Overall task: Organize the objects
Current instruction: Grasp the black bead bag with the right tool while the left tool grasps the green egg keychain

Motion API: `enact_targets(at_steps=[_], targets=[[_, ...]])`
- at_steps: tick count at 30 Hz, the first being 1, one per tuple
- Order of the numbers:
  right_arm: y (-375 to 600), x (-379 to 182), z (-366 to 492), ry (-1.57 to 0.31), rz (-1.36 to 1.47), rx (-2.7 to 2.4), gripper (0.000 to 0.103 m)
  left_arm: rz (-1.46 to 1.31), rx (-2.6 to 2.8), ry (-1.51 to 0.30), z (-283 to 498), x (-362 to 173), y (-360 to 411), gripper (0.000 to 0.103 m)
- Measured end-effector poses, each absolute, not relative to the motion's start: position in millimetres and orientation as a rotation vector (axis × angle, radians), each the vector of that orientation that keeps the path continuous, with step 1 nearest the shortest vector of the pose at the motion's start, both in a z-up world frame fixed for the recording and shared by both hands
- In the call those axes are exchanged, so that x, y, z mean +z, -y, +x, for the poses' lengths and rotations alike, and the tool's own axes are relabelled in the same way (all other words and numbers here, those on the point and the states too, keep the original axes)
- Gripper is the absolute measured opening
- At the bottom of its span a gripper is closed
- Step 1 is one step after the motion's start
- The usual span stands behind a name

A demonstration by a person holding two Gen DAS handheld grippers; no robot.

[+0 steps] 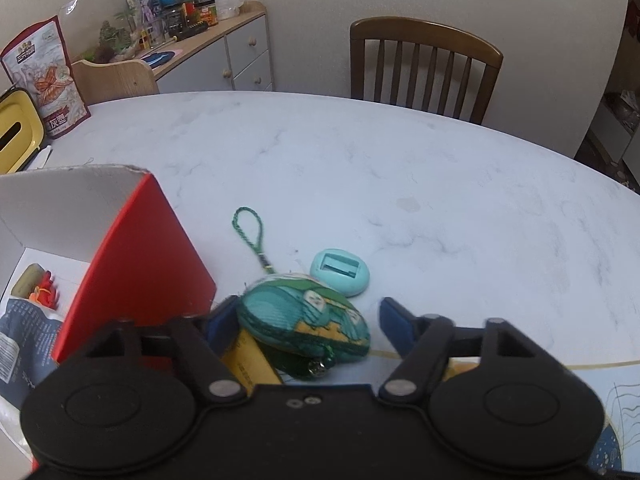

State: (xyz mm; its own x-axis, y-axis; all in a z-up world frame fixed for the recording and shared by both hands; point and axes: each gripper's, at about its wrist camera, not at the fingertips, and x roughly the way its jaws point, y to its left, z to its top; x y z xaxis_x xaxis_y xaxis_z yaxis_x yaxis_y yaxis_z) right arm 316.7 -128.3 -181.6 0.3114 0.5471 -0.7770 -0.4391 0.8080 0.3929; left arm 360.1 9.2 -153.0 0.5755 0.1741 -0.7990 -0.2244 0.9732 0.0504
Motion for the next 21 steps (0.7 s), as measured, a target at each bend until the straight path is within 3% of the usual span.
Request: enact_targets(at_steps=[10, 21], targets=[[139.2, -172.1, 308.2, -1.067, 0.164, 0.635, 0.027, -0.051, 0.215, -0.909, 354.8, -144.5, -10.2, 0.047], [162.8, -140.3, 288.8, -1.012, 0.171, 0.593, 0.026, -0.085, 0.145, -0.89, 332.0, -114.1, -21.6, 0.045]])
